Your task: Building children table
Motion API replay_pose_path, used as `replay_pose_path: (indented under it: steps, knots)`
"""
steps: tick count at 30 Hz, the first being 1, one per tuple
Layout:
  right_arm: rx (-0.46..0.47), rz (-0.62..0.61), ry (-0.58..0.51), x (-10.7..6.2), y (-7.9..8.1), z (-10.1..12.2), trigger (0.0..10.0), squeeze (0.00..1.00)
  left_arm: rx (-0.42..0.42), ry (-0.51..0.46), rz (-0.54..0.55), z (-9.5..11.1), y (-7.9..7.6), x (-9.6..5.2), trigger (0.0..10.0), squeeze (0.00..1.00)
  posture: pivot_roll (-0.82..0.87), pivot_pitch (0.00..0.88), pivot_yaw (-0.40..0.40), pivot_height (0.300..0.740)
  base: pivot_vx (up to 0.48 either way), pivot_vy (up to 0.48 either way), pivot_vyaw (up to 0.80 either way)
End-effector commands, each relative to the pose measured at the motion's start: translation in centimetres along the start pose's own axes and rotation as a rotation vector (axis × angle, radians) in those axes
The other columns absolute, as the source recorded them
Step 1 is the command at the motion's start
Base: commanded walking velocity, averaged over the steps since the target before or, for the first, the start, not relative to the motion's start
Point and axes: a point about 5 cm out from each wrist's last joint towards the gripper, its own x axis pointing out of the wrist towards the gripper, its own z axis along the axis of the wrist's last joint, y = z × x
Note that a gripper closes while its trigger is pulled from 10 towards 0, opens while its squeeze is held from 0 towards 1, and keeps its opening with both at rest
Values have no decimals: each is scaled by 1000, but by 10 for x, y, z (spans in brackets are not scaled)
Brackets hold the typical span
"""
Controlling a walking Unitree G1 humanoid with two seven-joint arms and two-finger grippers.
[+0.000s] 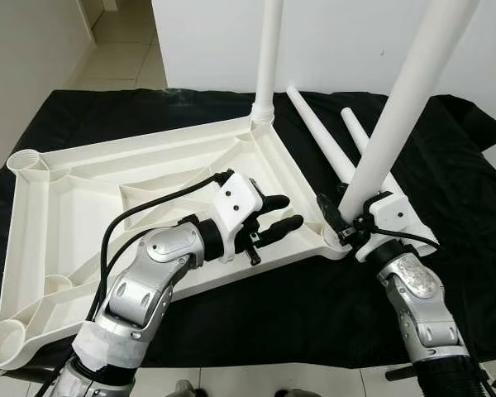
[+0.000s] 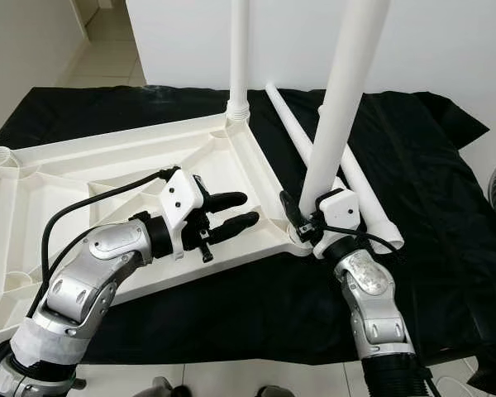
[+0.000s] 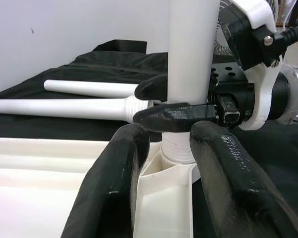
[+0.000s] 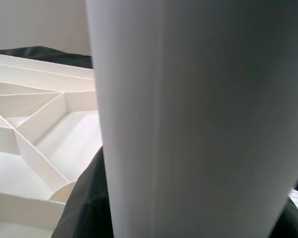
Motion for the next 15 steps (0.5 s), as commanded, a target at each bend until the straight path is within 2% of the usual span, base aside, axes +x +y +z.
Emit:
replay_pose_path:
  steps: [1, 10, 12, 15]
  knots:
    - [149, 9, 416, -36, 10, -74, 10000, 0, -5, 2, 30, 0, -1, 0, 10000, 0, -98, 114, 56, 740, 0, 0, 0]
    - [199, 25, 420, -39, 10, -74, 10000, 0, -4, 1, 24, 0, -2, 0, 10000, 0, -103, 109, 58, 740, 0, 0, 0]
    - [245, 12, 414, -41, 8, -74, 10000, 0, -3, -1, 17, 0, -2, 2, 10000, 0, -113, 101, 60, 740, 0, 0, 0]
    - [258, 0, 412, -42, 6, -74, 10000, 0, -3, -2, 14, 0, -2, 2, 10000, 0, -113, 101, 60, 740, 0, 0, 0]
